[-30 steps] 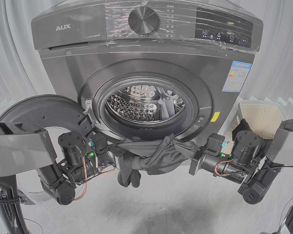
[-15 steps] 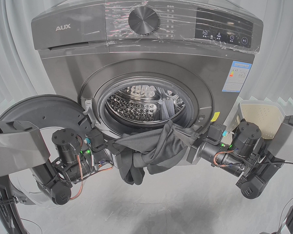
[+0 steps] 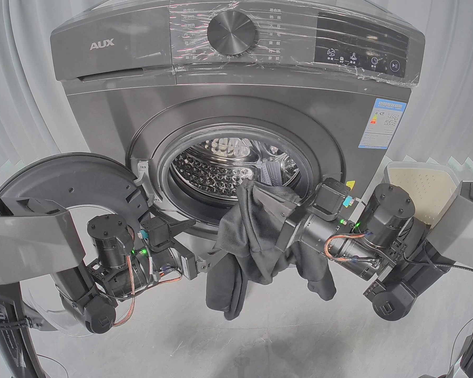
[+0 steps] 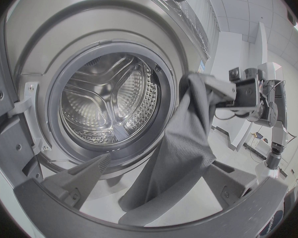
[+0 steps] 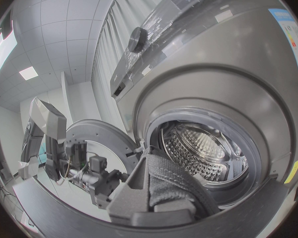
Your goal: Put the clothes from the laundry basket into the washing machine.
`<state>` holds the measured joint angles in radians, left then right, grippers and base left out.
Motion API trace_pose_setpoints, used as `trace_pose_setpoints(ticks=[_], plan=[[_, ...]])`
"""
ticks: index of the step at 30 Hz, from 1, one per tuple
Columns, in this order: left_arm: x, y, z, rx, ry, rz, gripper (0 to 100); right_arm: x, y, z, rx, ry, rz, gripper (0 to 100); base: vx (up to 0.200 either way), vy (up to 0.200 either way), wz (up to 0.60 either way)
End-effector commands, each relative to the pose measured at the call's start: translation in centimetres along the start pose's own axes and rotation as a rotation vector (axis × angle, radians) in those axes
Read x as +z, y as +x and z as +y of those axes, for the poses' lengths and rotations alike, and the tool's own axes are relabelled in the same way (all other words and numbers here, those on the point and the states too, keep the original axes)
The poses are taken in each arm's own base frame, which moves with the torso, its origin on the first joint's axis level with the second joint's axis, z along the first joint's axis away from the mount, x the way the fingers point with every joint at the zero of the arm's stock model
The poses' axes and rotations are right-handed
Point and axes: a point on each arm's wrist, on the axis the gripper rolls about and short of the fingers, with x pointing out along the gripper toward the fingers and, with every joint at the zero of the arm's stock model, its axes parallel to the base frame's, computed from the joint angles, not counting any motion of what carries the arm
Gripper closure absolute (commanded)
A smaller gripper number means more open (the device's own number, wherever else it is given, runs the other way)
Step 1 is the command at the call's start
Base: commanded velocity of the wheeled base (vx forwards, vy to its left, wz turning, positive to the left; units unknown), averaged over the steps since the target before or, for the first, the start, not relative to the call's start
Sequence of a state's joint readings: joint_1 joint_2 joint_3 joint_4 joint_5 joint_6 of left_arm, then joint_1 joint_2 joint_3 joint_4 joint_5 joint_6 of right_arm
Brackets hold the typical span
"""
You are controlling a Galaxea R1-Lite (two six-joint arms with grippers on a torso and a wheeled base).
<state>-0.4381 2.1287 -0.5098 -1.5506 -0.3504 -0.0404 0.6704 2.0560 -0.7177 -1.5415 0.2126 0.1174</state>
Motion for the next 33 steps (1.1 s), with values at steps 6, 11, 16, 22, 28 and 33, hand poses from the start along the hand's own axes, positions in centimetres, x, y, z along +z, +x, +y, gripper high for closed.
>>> trace_pose_setpoints(ticks=[6,11,16,22,28,33], plan=[[-1.1,0.0,1.2,0.032,-0.009,0.029,0,0.7,1.0,0.5,-0.008,-0.005,-0.047,100,0.000,0.000,0.00],[-2.7,-1.5,0.3,-0.023,0.008,0.115,0,1.0,1.1,0.1,-0.037,-0.010,-0.060,100,0.000,0.000,0.00],[-3.1,-2.9,-0.2,-0.106,0.044,0.152,0,0.9,1.1,0.1,-0.038,-0.009,-0.057,100,0.000,0.000,0.00],[-0.6,-2.7,-0.2,-0.114,0.068,0.061,0,0.7,1.1,0.5,-0.026,-0.005,-0.050,100,0.000,0.000,0.00],[1.7,-1.0,0.0,-0.110,0.071,-0.043,0,0.6,1.0,0.8,-0.021,-0.002,-0.044,100,0.000,0.000,0.00],[3.0,-0.4,-0.4,-0.102,0.042,-0.094,0,0.3,0.8,0.9,-0.021,0.001,-0.032,100,0.000,0.000,0.00]])
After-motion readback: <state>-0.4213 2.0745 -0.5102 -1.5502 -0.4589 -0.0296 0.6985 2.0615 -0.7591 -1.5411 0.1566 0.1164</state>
